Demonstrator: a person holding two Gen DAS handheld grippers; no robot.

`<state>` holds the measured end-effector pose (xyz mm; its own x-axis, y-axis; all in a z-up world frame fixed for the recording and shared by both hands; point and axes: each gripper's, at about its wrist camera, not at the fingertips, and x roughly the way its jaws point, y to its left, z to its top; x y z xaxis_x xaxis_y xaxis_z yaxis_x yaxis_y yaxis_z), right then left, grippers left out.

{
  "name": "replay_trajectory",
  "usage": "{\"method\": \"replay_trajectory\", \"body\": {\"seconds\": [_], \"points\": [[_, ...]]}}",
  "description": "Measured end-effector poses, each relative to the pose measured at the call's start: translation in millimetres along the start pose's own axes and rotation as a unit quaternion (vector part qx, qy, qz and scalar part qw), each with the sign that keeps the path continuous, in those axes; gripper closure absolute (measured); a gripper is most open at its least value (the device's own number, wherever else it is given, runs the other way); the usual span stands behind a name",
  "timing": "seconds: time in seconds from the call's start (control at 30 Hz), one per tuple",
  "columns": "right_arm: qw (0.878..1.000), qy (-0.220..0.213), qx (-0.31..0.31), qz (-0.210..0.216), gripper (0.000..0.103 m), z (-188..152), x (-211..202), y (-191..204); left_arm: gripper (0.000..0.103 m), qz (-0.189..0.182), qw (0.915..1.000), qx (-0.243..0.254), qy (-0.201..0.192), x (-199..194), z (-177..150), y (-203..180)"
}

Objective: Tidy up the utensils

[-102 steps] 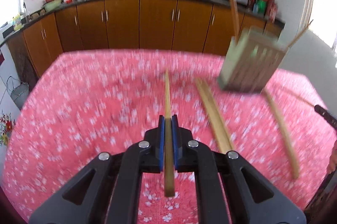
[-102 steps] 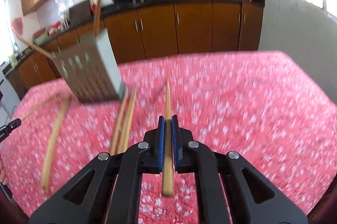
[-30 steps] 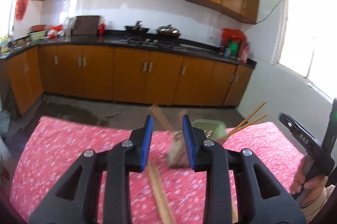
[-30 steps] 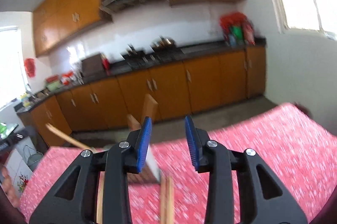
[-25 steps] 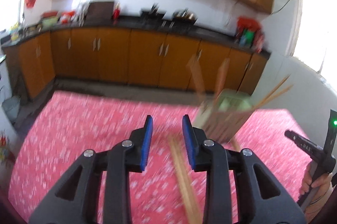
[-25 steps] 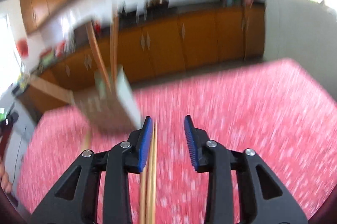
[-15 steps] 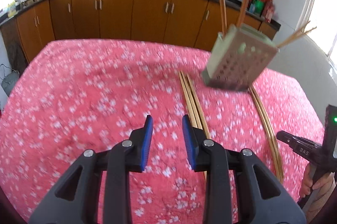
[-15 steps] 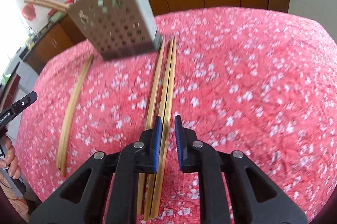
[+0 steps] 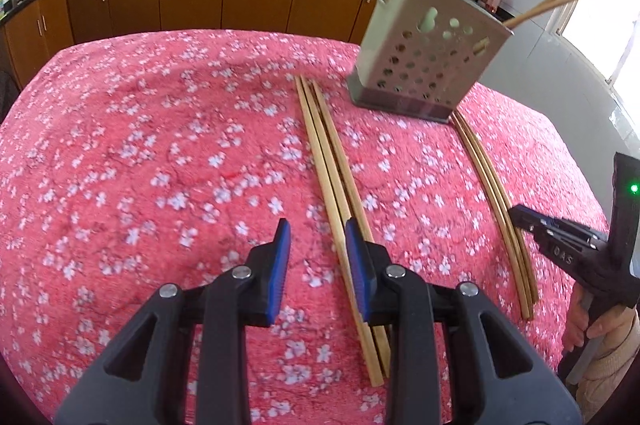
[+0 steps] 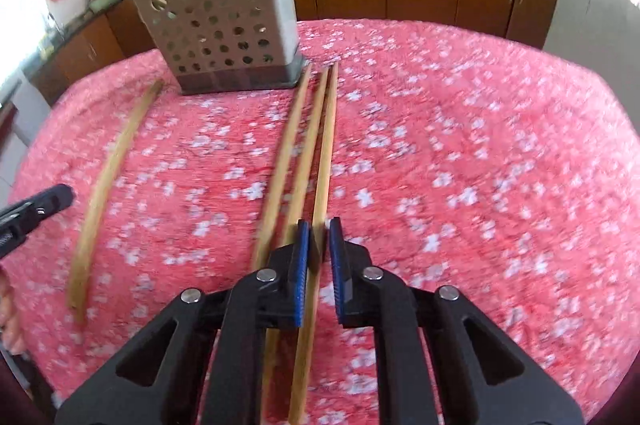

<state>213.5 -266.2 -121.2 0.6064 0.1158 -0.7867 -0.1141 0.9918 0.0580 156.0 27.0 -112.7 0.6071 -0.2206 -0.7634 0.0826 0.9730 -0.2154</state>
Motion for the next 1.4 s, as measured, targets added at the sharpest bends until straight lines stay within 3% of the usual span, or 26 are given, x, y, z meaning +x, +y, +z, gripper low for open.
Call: {"method": "replay_trajectory", "body": {"seconds": [0.17,0.3,0.63,0.67,0.9,1.03,1.4], "points": [[0.999,-0.006,0.051,-0.016,0.095,4,4,-25,0.080,-0.006,0.9999,0.013,0.009,7,-5,-9],[0.999,-0.009,0.041,-0.022,0.095,1,3,-29,0.086,0.008,0.9991,0.035,0.021,16,-9,-16],[1.000,-0.009,0.025,-0.017,0.095,-14,-14,-22,0.087,0.060,0.9954,0.072,0.016,24,-15,-31],[1.000,-0.009,0.022,-0.014,0.095,-17,-15,-22,0.091,0.066,0.9951,0.072,0.014,25,-15,-30],[0.999,-0.025,0.036,-0.028,0.095,-13,-12,-32,0.095,0.097,0.9950,0.020,0.003,30,6,20],[0.998,-0.036,0.049,-0.036,0.095,-5,-6,-40,0.094,0.097,0.9952,-0.012,-0.004,29,17,49],[0.997,-0.039,0.066,-0.029,0.095,-1,-4,-47,0.093,0.090,0.9956,-0.012,-0.022,24,15,57]]}}
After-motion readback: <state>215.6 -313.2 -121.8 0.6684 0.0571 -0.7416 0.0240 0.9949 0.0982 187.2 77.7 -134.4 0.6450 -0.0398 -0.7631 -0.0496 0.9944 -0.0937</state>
